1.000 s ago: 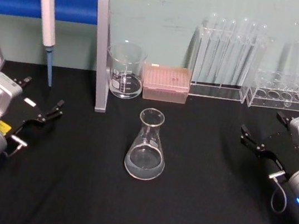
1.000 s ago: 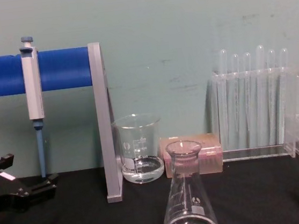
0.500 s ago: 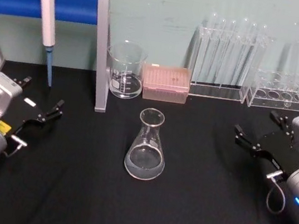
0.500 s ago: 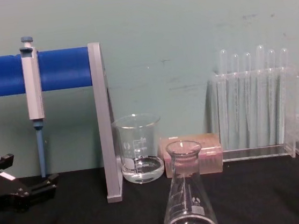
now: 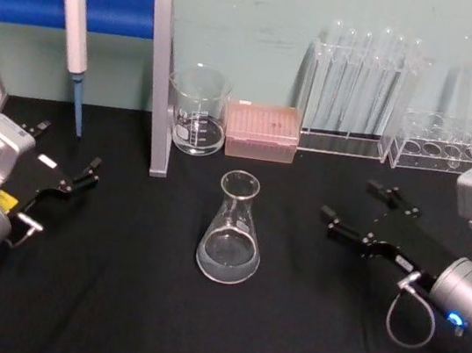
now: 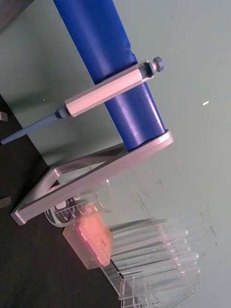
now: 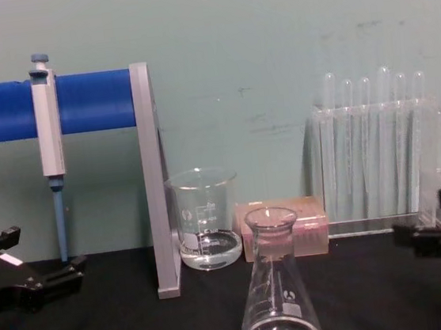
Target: Grasp the erlenmeyer flask with one hand, shake it three times, then place it back.
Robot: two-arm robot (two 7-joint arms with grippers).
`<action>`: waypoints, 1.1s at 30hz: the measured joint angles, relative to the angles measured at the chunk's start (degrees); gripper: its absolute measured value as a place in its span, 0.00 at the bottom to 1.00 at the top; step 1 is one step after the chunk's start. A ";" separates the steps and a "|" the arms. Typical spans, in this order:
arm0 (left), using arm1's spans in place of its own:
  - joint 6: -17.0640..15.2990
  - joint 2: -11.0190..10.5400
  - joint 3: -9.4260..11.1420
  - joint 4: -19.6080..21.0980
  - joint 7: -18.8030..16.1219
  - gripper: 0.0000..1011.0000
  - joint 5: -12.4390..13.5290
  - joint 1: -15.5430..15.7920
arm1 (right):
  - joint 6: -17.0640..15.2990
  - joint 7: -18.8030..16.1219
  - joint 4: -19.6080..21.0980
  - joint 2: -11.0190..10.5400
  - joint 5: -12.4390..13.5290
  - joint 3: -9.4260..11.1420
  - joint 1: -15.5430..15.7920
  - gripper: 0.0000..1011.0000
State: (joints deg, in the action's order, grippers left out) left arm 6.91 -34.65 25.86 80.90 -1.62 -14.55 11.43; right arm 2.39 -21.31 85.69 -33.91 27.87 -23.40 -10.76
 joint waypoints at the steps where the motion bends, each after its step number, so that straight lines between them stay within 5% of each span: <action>1: 0.00 0.00 0.00 0.00 0.00 0.99 0.00 0.00 | -0.13 -0.61 0.01 0.09 0.09 -0.10 -0.12 0.99; 18: 0.00 0.00 0.00 0.00 0.00 0.99 0.01 0.00 | -1.68 -9.51 -2.14 4.49 -1.54 -3.68 -3.69 0.99; 33: 0.00 0.00 0.00 0.00 0.00 0.99 0.00 0.00 | -0.57 -12.83 -8.42 9.34 -3.88 -6.60 -8.79 0.99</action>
State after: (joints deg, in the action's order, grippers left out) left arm 6.91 -34.65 25.86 80.90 -1.62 -14.55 11.43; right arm 1.82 -34.14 77.28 -24.58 23.99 -30.00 -19.55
